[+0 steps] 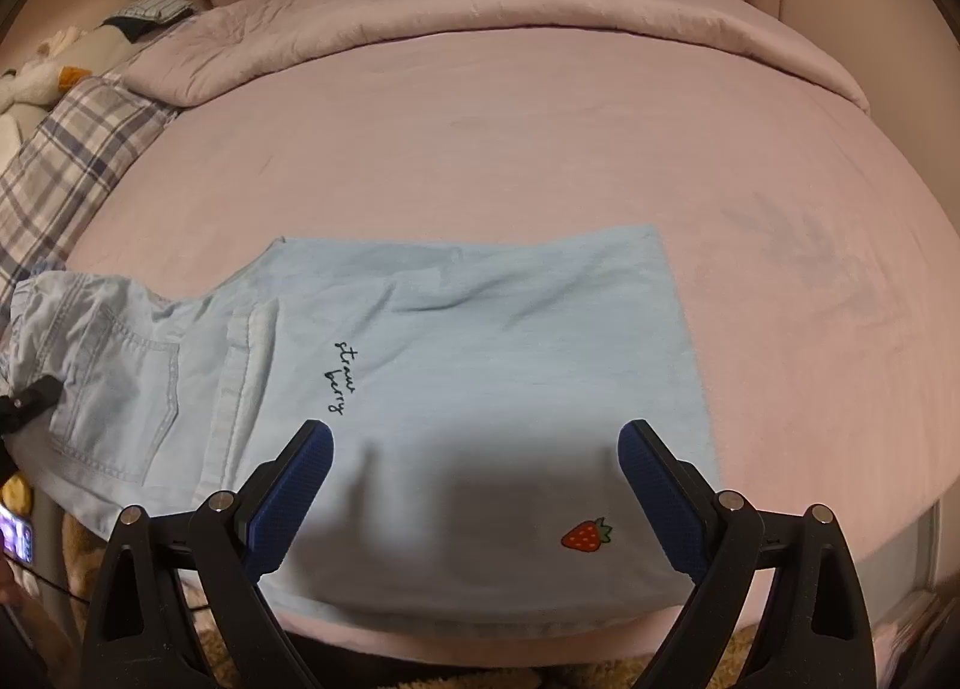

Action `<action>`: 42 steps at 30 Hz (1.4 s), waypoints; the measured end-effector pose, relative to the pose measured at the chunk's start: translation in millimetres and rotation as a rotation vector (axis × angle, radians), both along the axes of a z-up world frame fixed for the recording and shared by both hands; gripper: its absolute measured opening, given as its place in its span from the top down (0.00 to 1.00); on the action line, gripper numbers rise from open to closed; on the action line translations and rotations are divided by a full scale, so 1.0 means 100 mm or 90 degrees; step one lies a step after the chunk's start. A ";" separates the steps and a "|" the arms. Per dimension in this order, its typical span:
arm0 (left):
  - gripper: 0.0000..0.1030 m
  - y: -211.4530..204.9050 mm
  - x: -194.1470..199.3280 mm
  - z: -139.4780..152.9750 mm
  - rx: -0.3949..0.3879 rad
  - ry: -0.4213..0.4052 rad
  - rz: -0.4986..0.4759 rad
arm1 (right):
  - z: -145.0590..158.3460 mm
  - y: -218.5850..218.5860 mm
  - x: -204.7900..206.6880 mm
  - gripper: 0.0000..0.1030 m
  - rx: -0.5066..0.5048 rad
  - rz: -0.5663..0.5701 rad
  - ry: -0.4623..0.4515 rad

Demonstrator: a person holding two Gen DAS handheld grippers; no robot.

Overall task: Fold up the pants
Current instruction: 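Lift the waistband with the left gripper, fold it over the hems, release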

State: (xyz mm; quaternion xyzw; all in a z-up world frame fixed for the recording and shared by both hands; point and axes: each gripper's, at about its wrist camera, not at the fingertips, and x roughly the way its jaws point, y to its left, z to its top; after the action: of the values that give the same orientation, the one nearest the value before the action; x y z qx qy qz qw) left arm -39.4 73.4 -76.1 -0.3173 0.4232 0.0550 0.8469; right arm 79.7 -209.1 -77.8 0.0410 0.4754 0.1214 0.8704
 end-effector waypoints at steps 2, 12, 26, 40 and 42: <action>0.72 -0.02 0.02 0.00 0.001 -0.001 -0.004 | 0.00 -0.02 0.00 0.07 0.000 -0.001 0.000; 0.72 -0.13 0.11 0.03 0.001 -0.009 -0.038 | 0.01 -0.10 -0.02 0.07 0.006 -0.011 -0.001; 0.72 -0.37 0.28 0.03 0.023 -0.007 -0.088 | 0.04 -0.24 -0.04 0.07 0.013 -0.028 -0.005; 0.72 -0.69 0.51 -0.05 0.045 0.013 -0.156 | 0.02 -0.39 -0.06 0.07 0.031 -0.053 -0.002; 0.72 -0.74 0.55 -0.09 0.049 0.019 -0.165 | 0.02 -0.40 -0.06 0.07 0.033 -0.053 -0.003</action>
State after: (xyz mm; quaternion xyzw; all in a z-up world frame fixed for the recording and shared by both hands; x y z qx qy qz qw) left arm 16.0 -0.6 -84.8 -0.2266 0.4705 -0.0343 0.8521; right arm 74.0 -249.1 -76.1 0.0828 0.4680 0.0973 0.8744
